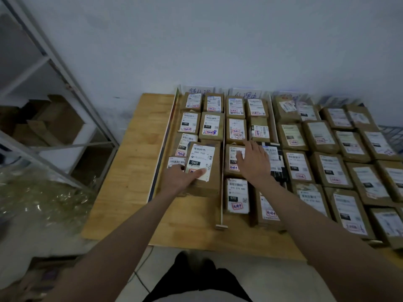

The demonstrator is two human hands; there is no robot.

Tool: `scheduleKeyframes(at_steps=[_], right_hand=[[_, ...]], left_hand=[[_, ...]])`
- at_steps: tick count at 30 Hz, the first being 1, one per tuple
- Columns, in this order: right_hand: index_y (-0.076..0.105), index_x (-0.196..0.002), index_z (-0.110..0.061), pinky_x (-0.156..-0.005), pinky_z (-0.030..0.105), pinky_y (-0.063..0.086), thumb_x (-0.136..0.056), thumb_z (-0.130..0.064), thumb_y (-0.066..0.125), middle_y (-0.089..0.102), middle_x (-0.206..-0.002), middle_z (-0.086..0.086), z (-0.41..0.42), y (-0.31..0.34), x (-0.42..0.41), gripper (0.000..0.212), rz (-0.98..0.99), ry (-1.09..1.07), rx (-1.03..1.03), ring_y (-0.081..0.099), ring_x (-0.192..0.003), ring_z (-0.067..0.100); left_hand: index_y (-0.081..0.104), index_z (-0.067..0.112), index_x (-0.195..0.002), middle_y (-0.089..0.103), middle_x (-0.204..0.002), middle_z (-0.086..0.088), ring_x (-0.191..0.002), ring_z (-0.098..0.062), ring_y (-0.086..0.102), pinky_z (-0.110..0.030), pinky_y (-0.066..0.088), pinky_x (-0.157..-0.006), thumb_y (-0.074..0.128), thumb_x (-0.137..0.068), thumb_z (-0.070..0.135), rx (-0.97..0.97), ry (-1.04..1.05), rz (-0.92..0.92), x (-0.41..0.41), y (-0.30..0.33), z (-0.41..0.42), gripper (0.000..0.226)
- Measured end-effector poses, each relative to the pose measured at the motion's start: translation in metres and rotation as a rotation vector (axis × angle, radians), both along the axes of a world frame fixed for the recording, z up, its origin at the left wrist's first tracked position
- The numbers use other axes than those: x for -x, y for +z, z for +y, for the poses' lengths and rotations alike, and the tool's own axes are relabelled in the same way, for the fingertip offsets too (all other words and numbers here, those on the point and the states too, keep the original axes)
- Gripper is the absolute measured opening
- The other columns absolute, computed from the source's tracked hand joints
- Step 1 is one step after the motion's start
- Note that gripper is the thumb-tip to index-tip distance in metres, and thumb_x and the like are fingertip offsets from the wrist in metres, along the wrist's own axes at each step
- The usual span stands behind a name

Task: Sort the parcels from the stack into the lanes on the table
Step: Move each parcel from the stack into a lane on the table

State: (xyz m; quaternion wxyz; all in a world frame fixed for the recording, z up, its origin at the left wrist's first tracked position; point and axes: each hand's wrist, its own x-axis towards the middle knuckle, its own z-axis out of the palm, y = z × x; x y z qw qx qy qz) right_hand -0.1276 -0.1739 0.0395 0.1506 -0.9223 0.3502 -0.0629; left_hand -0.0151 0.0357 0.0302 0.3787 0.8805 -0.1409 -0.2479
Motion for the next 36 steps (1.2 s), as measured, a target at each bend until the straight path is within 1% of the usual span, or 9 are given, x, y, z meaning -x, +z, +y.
scheduleKeyframes(at_steps=[3,6,13,18,22,26,28,33,36], right_hand=[[0.041,-0.143,-0.015,-0.114,0.044,0.029,-0.101,-0.034,0.041,0.045,-0.147,0.008,-0.005,-0.011,0.011,0.046,-0.005,-0.014,0.000,0.038,-0.137,0.027],[0.039,-0.144,-0.014,-0.114,0.046,0.032,-0.101,-0.035,0.039,0.045,-0.147,0.009,-0.008,-0.023,0.020,0.048,0.012,-0.031,-0.025,0.039,-0.137,0.027],[0.043,-0.141,-0.014,-0.114,0.046,0.033,-0.101,-0.035,0.039,0.048,-0.144,0.007,-0.008,-0.047,0.034,0.045,0.037,-0.055,-0.073,0.042,-0.135,0.026],[0.045,-0.139,-0.015,-0.114,0.045,0.033,-0.102,-0.031,0.042,0.051,-0.142,0.007,-0.009,-0.049,0.041,0.041,0.024,-0.057,-0.044,0.044,-0.134,0.026],[0.042,-0.143,-0.013,-0.113,0.046,0.032,-0.102,-0.035,0.040,0.048,-0.145,0.008,-0.015,-0.048,0.050,0.046,0.055,-0.088,-0.039,0.041,-0.136,0.028],[0.040,-0.145,-0.014,-0.116,0.046,0.031,-0.102,-0.034,0.039,0.045,-0.148,0.008,-0.021,-0.047,0.056,0.048,0.064,-0.104,-0.023,0.039,-0.138,0.027],[0.039,-0.146,-0.015,-0.117,0.047,0.030,-0.102,-0.034,0.038,0.044,-0.149,0.007,-0.023,-0.045,0.056,0.048,0.058,-0.107,-0.021,0.038,-0.139,0.026],[0.039,-0.146,-0.016,-0.117,0.050,0.029,-0.102,-0.035,0.038,0.043,-0.150,0.006,-0.027,-0.043,0.055,0.047,0.055,-0.103,-0.032,0.038,-0.140,0.026],[0.038,-0.146,-0.016,-0.117,0.049,0.029,-0.102,-0.035,0.038,0.043,-0.150,0.006,-0.025,-0.041,0.054,0.048,0.059,-0.095,-0.033,0.038,-0.139,0.026]], left_hand=[[0.072,0.019,-0.092,0.072,-0.090,0.005,-0.080,-0.010,0.066,-0.028,0.053,-0.068,0.075,-0.067,0.070,-0.071,-0.017,0.016,0.013,-0.016,-0.003,0.057],[0.070,0.020,-0.096,0.073,-0.090,0.004,-0.079,-0.011,0.068,-0.032,0.058,-0.072,0.072,-0.063,0.077,-0.144,-0.028,0.021,0.023,-0.033,-0.004,0.066],[0.067,0.024,-0.102,0.072,-0.092,0.009,-0.078,-0.009,0.068,-0.035,0.061,-0.068,0.065,-0.054,0.086,-0.234,-0.020,-0.033,0.041,-0.062,-0.003,0.079],[0.064,0.019,-0.103,0.069,-0.096,0.004,-0.085,-0.017,0.068,-0.036,0.058,-0.072,0.072,-0.064,0.075,-0.333,-0.023,-0.073,0.044,-0.077,-0.007,0.069],[0.062,0.015,-0.104,0.065,-0.100,0.000,-0.091,-0.022,0.066,-0.035,0.055,-0.074,0.072,-0.070,0.071,-0.406,-0.064,-0.040,0.040,-0.090,-0.008,0.066],[0.058,0.011,-0.112,0.058,-0.117,-0.007,-0.104,-0.028,0.063,-0.042,0.055,-0.085,0.069,-0.073,0.071,-0.423,-0.109,-0.015,0.039,-0.105,-0.009,0.072],[0.055,0.008,-0.118,0.057,-0.124,-0.011,-0.108,-0.031,0.062,-0.043,0.054,-0.087,0.066,-0.075,0.071,-0.437,-0.133,-0.016,0.039,-0.110,-0.010,0.077],[0.051,0.007,-0.123,0.062,-0.119,-0.010,-0.107,-0.031,0.063,-0.044,0.055,-0.086,0.066,-0.073,0.073,-0.402,-0.136,-0.008,0.038,-0.116,-0.008,0.084],[0.047,0.010,-0.128,0.059,-0.124,-0.008,-0.109,-0.030,0.061,-0.046,0.055,-0.087,0.072,-0.068,0.070,-0.318,-0.114,-0.033,0.036,-0.116,-0.005,0.089]])
